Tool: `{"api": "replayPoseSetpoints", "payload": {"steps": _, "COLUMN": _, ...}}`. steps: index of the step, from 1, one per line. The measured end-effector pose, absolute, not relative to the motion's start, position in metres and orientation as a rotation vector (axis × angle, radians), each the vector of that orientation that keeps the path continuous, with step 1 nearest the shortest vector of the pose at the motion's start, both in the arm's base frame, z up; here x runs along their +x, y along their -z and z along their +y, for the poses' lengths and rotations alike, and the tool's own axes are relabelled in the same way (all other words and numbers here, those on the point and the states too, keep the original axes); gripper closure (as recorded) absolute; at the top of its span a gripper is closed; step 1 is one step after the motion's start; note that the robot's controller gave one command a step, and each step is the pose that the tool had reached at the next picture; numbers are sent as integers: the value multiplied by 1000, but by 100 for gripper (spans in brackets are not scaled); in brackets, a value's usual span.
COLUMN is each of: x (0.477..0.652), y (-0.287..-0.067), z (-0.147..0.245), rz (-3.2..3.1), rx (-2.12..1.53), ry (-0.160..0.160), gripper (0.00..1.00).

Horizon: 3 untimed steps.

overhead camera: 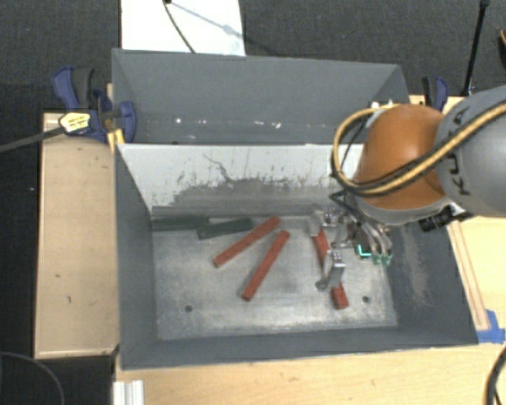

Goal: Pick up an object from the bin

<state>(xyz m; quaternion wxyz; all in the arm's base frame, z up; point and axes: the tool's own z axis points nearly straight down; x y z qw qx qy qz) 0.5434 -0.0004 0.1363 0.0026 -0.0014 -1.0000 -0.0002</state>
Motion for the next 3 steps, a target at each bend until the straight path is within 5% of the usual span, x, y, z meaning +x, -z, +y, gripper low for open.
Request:
{"api": "replayPoseSetpoints", "payload": {"steps": 1, "x": 589, "y": -68, "z": 94, "rz": -3136, "rx": 249, "ry": 6, "gripper": 0}}
{"api": "replayPoseSetpoints", "payload": {"steps": 2, "x": 591, "y": -74, "z": 91, "rz": -3142, "rx": 240, "ry": 3, "gripper": 100}}
{"api": "replayPoseSetpoints", "payload": {"steps": 3, "x": 588, "y": -220, "z": 102, "rz": -3137, "rx": 322, "ry": 1, "gripper": 100}}
